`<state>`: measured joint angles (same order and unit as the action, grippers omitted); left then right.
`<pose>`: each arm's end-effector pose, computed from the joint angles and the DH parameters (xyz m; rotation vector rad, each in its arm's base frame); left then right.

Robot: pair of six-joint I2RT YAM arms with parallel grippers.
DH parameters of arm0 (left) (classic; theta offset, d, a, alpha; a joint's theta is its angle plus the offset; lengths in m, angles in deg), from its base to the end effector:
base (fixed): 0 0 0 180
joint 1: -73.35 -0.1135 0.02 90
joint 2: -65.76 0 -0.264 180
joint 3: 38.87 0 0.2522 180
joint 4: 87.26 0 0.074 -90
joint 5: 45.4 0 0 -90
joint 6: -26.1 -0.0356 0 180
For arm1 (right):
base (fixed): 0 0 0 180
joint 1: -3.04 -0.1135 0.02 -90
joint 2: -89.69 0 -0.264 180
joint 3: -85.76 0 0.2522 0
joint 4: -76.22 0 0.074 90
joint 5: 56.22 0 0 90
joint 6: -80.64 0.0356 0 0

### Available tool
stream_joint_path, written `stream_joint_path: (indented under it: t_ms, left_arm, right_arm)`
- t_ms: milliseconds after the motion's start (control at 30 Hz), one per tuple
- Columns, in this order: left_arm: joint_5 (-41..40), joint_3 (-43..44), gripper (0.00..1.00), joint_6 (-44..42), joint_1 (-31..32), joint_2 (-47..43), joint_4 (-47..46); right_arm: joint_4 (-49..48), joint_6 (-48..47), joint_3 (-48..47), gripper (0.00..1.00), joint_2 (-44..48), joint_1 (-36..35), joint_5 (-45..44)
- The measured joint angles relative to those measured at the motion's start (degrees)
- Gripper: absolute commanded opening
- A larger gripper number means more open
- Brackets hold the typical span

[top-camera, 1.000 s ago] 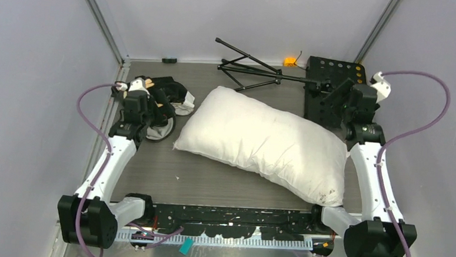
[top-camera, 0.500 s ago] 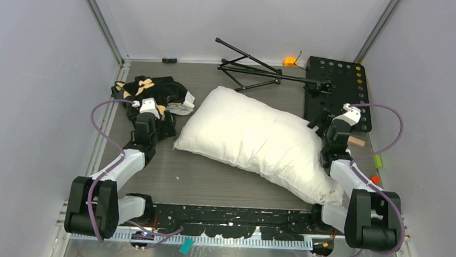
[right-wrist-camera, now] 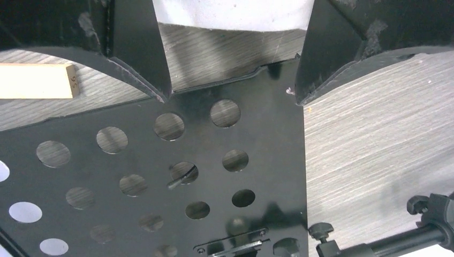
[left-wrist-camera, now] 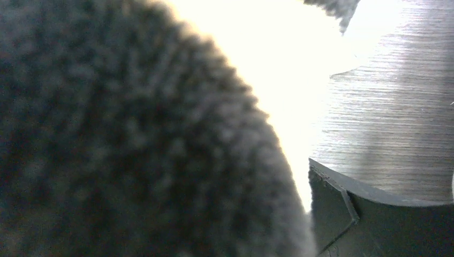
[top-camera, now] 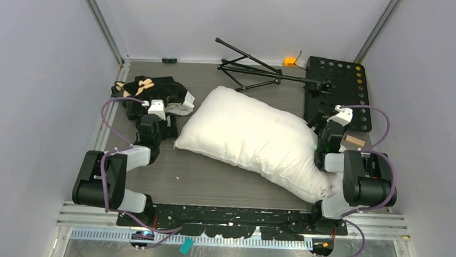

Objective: Remove the pillowcase from the pillow

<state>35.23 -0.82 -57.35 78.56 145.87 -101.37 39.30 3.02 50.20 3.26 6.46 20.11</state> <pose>0.2578 -0.0177 0.1535 -0.1250 2.0480 0.0408 0.2671 -0.0244 0.1552 0.4147 1.7603 -0.1052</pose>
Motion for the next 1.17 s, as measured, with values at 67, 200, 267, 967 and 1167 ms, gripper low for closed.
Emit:
stream_joint_path:
  t_ms: [67,200,267,967,1167]
  left_arm:
    - [-0.02,0.00,0.95,-0.92,0.00,0.00,-1.40]
    - [0.20,-0.07,0.96,-2.60,-0.04,0.20,-4.31]
    - [0.61,-0.85,0.99,-3.56,-0.11,2.08,-9.57]
    - [2.14,-3.48,1.00,-5.75,-0.79,8.61,-20.39]
    - [2.14,-3.48,1.00,-5.75,-0.79,8.61,-20.39]
  right_arm:
    - [-1.46,-0.68,0.09,0.92,-0.63,-0.26,-0.13]
    - [-2.89,-2.27,0.11,0.93,-0.59,-1.03,-0.15]
    - [-3.23,-2.78,0.20,0.93,-0.59,-1.14,-0.13]
    - [-3.91,-3.54,0.28,0.93,-0.61,-1.20,-0.13]
    - [-3.93,-3.56,0.28,0.93,-0.61,-1.20,-0.13]
